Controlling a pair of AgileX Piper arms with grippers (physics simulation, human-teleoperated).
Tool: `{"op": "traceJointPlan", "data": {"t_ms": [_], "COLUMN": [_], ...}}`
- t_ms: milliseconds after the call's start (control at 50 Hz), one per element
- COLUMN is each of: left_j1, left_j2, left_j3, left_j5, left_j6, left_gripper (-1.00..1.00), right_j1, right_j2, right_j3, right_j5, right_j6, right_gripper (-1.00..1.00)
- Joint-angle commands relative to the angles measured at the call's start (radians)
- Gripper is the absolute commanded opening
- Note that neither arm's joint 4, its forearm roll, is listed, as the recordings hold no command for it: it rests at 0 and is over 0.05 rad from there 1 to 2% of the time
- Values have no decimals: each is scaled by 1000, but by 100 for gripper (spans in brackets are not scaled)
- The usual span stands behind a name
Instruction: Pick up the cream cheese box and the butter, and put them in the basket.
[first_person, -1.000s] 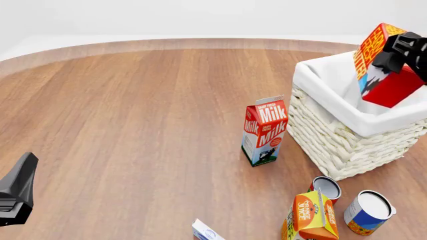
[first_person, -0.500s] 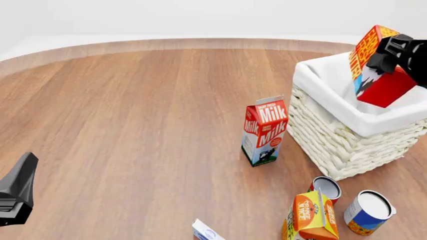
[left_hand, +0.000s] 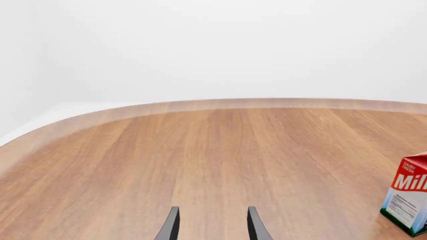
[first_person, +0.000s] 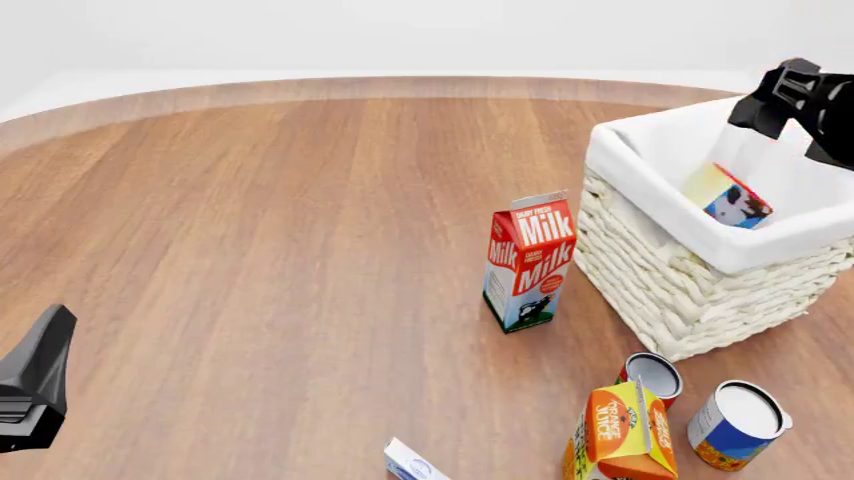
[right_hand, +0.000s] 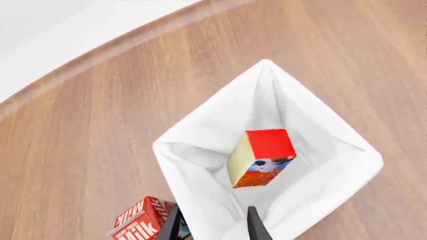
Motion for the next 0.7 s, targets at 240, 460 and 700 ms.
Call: {"op": "traceJointPlan", "data": {"t_ms": [240,460,700], "left_j1": [0,0,0], "left_j2": [0,0,0], "left_j3": [0,0,0], "left_j5": [0,0,0], "left_j6": [0,0,0], "left_gripper": [100,100,100], "right_j1": [14,92,215], "right_j2": [-34,-78,-142], "right_j3": [-23,-88,-143], "right_j5": [33,115,220], "right_j6": [-17,-54,-106], "right_gripper": [100,100,100]}}
